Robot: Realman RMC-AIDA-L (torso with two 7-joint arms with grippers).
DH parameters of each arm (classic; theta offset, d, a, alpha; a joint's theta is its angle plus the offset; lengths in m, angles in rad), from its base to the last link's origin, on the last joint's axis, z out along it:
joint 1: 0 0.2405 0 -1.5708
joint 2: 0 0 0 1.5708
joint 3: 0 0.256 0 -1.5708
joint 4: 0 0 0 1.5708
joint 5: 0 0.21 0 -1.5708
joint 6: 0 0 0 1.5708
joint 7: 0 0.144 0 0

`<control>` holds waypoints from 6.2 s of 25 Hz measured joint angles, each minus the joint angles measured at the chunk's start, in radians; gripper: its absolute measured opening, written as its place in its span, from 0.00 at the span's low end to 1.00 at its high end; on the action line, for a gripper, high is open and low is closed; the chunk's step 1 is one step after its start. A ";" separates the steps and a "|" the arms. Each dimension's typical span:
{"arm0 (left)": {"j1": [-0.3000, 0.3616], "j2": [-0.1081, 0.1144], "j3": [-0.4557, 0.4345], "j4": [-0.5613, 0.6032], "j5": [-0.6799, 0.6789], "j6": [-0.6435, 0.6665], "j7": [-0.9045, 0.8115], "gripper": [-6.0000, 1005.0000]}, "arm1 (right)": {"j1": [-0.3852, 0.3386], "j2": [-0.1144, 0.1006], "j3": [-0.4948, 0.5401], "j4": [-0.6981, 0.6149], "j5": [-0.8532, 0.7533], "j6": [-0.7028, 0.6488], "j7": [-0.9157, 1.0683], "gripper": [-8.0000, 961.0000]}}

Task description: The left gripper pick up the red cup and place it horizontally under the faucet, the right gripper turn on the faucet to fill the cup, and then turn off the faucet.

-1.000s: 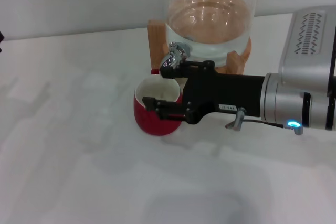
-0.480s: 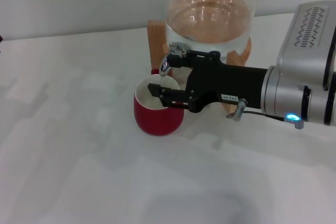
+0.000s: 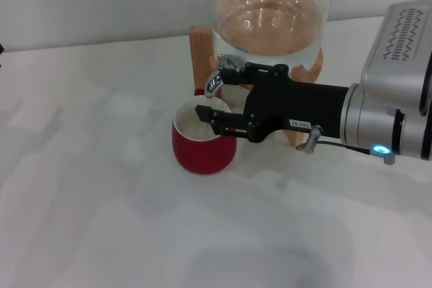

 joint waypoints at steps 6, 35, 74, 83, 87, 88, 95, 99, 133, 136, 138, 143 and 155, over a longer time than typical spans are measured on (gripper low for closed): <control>0.000 0.000 0.001 0.000 0.000 -0.001 -0.002 0.88 | -0.001 -0.001 0.012 -0.001 -0.001 -0.004 0.000 0.75; 0.000 0.000 0.001 0.001 0.000 -0.001 -0.005 0.88 | -0.002 0.000 -0.017 -0.015 -0.004 -0.014 -0.002 0.75; 0.001 0.002 0.013 0.001 0.008 -0.001 -0.009 0.88 | -0.032 -0.001 0.027 -0.006 0.002 -0.020 -0.002 0.75; 0.001 0.001 0.013 0.001 0.008 -0.001 -0.011 0.88 | -0.035 -0.002 0.028 -0.003 0.004 -0.007 -0.002 0.75; 0.001 0.001 0.013 0.001 0.008 -0.001 -0.011 0.88 | -0.040 -0.002 0.029 0.006 0.004 -0.004 -0.002 0.75; 0.001 0.001 0.013 0.001 0.008 -0.001 -0.011 0.88 | -0.041 -0.002 0.029 0.006 0.003 -0.004 -0.002 0.75; 0.001 0.001 0.013 0.001 0.008 0.000 -0.011 0.88 | -0.046 -0.002 0.047 0.021 0.005 0.043 0.001 0.75; 0.001 0.002 0.013 0.001 0.008 0.001 -0.011 0.88 | -0.081 -0.001 0.076 0.067 0.006 0.086 0.004 0.75; 0.124 -0.001 -0.002 0.045 0.071 -0.275 0.045 0.88 | 0.048 -0.006 0.895 -0.366 0.064 0.409 -0.048 0.75; 0.128 0.001 -0.003 0.034 0.089 -0.320 0.050 0.88 | 0.048 -0.007 0.899 -0.371 0.064 0.407 -0.081 0.75; 0.132 0.002 -0.004 0.027 0.091 -0.339 0.050 0.88 | 0.047 -0.007 0.909 -0.374 0.064 0.403 -0.092 0.75; 0.137 0.002 -0.007 -0.008 0.091 -0.390 0.042 0.88 | 0.053 -0.007 0.959 -0.403 0.065 0.404 -0.099 0.75; 0.146 0.002 -0.050 -0.055 0.045 -0.485 0.002 0.88 | 0.059 -0.008 0.966 -0.443 0.066 0.402 -0.103 0.75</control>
